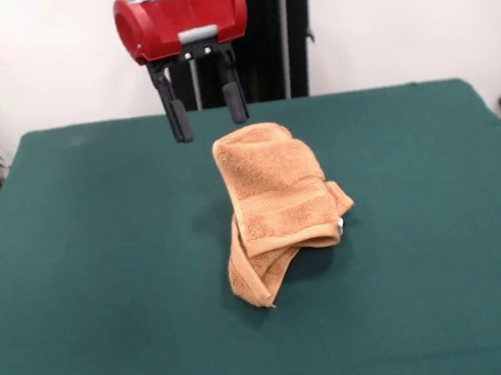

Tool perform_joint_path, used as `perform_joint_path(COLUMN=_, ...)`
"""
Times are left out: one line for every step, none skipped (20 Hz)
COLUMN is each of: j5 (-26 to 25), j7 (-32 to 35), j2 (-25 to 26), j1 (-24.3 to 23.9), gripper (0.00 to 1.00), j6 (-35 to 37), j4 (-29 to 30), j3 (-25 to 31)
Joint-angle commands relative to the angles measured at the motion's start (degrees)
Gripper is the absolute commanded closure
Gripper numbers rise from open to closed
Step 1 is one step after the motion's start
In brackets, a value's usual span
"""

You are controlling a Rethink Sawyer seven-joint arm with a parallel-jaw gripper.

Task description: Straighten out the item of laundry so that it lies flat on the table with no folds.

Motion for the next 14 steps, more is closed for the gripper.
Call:
perform_joint_path(j5=-4.78, j7=-10.27, j2=4.69, j1=3.42, gripper=0.00, j6=3.08, j4=-3.64, j3=-1.30)
perform_joint_path(j5=-5.02, j7=-10.78, j2=5.67, j1=3.53, gripper=0.00, j6=3.59, j4=-4.03, j3=-1.43)
perform_joint_path(j5=-5.16, j7=-11.05, j2=6.57, j1=4.04, gripper=0.00, j6=4.77, j4=-4.68, j3=-1.99)
perform_joint_path(j5=-5.31, j7=-11.32, j2=7.47, j1=4.54, gripper=0.00, j6=5.95, j4=-5.32, j3=-2.54)
perform_joint_path(j5=-5.02, j7=-11.75, j2=8.72, j1=4.83, gripper=0.00, j6=6.82, j4=-6.36, j3=-2.63)
perform_joint_path(j5=-5.14, j7=-11.90, j2=9.45, j1=5.10, gripper=0.00, j6=7.26, j4=-7.07, j3=-2.89)
perform_joint_path(j5=-5.12, j7=-12.94, j2=10.70, j1=5.41, gripper=0.00, j6=8.31, j4=-8.13, j3=-3.04)
perform_joint_path(j5=-5.20, j7=-13.28, j2=11.31, j1=5.60, gripper=0.00, j6=8.66, j4=-8.73, j3=-3.18)
perform_joint_path(j5=-5.28, j7=-13.62, j2=12.10, j1=5.90, gripper=0.00, j6=9.01, j4=-9.60, j3=-3.36)
perform_joint_path(j5=-5.40, j7=-13.74, j2=12.43, j1=6.09, gripper=0.00, j6=9.10, j4=-10.01, j3=-3.47)
perform_joint_path(j5=-5.55, j7=-13.59, j2=12.85, j1=6.46, gripper=0.00, j6=9.11, j4=-10.71, j3=-3.67)
perform_joint_path(j5=-5.28, j7=-13.58, j2=12.62, j1=6.68, gripper=0.00, j6=9.44, j4=-10.90, j3=-3.52)
perform_joint_path(j5=-4.89, j7=-13.33, j2=12.78, j1=7.03, gripper=0.00, j6=9.86, j4=-11.35, j3=-3.50)
perform_joint_path(j5=-4.84, j7=-13.30, j2=13.12, j1=7.18, gripper=0.00, j6=10.05, j4=-11.68, j3=-3.56)
